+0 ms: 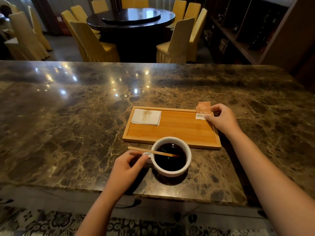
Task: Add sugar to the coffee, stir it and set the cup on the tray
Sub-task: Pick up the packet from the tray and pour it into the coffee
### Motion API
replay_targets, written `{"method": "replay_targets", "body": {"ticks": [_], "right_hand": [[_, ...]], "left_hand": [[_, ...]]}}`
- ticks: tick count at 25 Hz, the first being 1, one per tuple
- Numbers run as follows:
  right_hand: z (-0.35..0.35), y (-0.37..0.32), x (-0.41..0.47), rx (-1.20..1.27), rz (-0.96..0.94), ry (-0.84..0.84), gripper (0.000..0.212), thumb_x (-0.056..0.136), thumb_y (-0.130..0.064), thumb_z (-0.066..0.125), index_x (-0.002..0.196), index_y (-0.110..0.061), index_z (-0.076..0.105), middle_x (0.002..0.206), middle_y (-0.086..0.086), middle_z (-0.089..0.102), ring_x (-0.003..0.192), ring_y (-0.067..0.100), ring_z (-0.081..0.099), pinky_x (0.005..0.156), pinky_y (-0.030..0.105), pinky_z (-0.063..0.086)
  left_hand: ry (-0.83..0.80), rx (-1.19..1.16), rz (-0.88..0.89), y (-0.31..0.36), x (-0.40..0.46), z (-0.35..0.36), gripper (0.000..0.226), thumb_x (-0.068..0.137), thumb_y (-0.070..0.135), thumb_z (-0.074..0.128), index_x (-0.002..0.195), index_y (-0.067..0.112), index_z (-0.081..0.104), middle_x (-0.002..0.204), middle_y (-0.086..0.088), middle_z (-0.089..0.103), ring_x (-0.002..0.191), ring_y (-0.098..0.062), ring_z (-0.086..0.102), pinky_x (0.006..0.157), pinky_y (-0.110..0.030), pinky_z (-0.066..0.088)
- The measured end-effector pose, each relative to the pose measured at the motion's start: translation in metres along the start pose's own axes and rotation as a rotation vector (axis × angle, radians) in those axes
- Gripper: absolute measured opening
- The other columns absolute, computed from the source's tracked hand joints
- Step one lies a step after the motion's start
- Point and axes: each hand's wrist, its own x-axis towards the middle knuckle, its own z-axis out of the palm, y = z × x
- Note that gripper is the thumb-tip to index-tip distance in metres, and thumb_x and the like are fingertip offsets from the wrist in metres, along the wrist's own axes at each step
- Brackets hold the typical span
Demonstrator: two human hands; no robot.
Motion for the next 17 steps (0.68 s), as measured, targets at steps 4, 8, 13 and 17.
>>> {"method": "replay_targets", "body": {"ticks": [4,8,13,17], "right_hand": [[0.004,0.001,-0.004,0.029,0.013,0.066,0.019,0.077,-0.024,0.072,0.092,-0.014,0.066,0.11,0.011,0.062,0.103,0.027,0.054,0.088,0.047,0.047],[-0.011,-0.006,-0.019,0.251,0.036,0.072,0.003,0.081,-0.022,0.068,0.08,-0.022,0.066,0.09,0.003,0.068,0.085,0.018,0.062,0.068,0.034,0.051],[-0.032,-0.016,-0.063,0.717,0.04,-0.04,0.012,0.086,-0.012,0.062,0.088,-0.023,0.066,0.082,0.0,0.074,0.066,0.008,0.067,0.057,0.02,0.051],[-0.029,-0.028,-0.094,1.041,0.102,-0.094,0.015,0.083,-0.004,0.06,0.083,-0.016,0.068,0.068,-0.002,0.074,0.054,0.003,0.061,0.046,0.012,0.048]], "left_hand": [[-0.089,-0.055,-0.097,0.004,0.004,-0.006,0.023,0.07,0.045,0.058,0.083,0.03,0.069,0.082,0.013,0.074,0.075,-0.007,0.069,0.066,-0.014,0.054],[-0.163,-0.148,-0.193,0.004,0.005,-0.011,0.028,0.073,0.039,0.059,0.092,0.022,0.071,0.075,0.001,0.074,0.066,-0.013,0.067,0.058,-0.018,0.054],[-0.212,-0.257,-0.22,0.003,0.005,-0.014,0.033,0.075,0.033,0.058,0.101,0.015,0.068,0.075,-0.005,0.075,0.063,-0.012,0.066,0.053,-0.018,0.053],[-0.244,-0.327,-0.222,0.004,0.007,-0.016,0.031,0.076,0.026,0.058,0.101,0.01,0.067,0.078,-0.007,0.075,0.068,-0.014,0.069,0.056,-0.018,0.055]]}}
